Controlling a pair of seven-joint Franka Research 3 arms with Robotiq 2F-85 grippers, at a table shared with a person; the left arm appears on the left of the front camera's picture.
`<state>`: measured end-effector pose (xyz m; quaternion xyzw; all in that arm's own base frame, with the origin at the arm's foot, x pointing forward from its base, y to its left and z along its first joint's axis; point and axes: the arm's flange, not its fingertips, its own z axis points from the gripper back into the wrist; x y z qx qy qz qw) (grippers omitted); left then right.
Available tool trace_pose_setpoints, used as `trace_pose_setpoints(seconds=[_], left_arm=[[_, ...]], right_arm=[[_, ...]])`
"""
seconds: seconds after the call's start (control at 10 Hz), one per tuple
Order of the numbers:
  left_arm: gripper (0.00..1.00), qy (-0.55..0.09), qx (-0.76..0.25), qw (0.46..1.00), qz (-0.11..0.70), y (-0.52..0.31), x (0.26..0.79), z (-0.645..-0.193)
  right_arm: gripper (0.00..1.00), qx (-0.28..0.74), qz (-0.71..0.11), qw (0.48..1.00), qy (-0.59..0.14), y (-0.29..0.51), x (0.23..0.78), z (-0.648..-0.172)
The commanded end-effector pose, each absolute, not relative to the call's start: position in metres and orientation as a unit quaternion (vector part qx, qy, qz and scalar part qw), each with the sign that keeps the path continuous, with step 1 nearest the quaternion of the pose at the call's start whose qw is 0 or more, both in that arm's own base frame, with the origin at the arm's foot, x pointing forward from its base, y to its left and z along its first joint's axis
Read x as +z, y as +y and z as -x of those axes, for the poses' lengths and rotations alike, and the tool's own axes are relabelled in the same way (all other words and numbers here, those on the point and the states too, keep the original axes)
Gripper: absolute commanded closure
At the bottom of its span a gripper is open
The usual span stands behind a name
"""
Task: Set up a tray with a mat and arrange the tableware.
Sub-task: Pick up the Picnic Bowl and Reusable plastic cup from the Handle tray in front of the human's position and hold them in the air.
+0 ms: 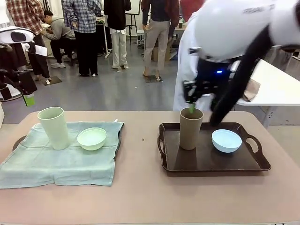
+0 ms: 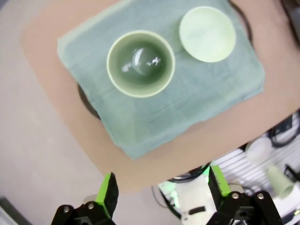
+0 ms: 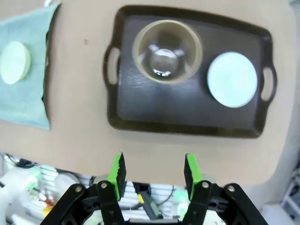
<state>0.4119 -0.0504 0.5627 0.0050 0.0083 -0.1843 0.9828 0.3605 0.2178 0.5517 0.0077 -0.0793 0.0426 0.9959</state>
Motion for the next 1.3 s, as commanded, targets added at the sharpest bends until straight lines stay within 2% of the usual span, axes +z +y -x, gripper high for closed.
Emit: trace_pose_setpoints(seconds=[0.0,0.1,0.2,0.3,0.5,0.8,1.1,1.2], left_arm=[[0.0,0.015,-0.118,0.993,-0.024,-0.058,0.555,-0.395],[0.0,0.029,-0.131,0.991,-0.005,-0.059,0.549,-0.396],[0.0,0.012,-0.147,0.989,-0.011,-0.056,0.558,-0.407],[0.0,0.012,-0.147,0.989,-0.011,-0.056,0.558,-0.407],[0.0,0.018,-0.135,0.991,-0.012,-0.059,0.553,-0.403],[0.0,0.026,-0.113,0.981,0.155,-0.002,0.572,-0.394],[0.0,0.051,-0.171,0.943,0.282,0.049,0.558,-0.373],[0.0,0.042,-0.157,0.93,0.331,0.075,0.553,-0.37]], right_arm=[[0.34,0.023,-0.061,0.994,-0.083,0.16,0.555,-0.334],[0.34,0.013,-0.078,0.992,-0.094,0.138,0.557,-0.329],[0.34,-0.005,-0.062,0.993,-0.101,0.128,0.556,-0.326],[0.34,0.01,-0.052,0.995,-0.084,0.153,0.562,-0.343],[0.34,-0.005,-0.057,0.994,-0.096,0.128,0.565,-0.331],[0.34,0.013,-0.217,0.975,-0.051,0.044,0.553,-0.335],[0.34,0.019,-0.322,0.945,-0.055,-0.027,0.533,-0.309],[0.34,0.013,-0.353,0.933,-0.064,-0.053,0.525,-0.295]])
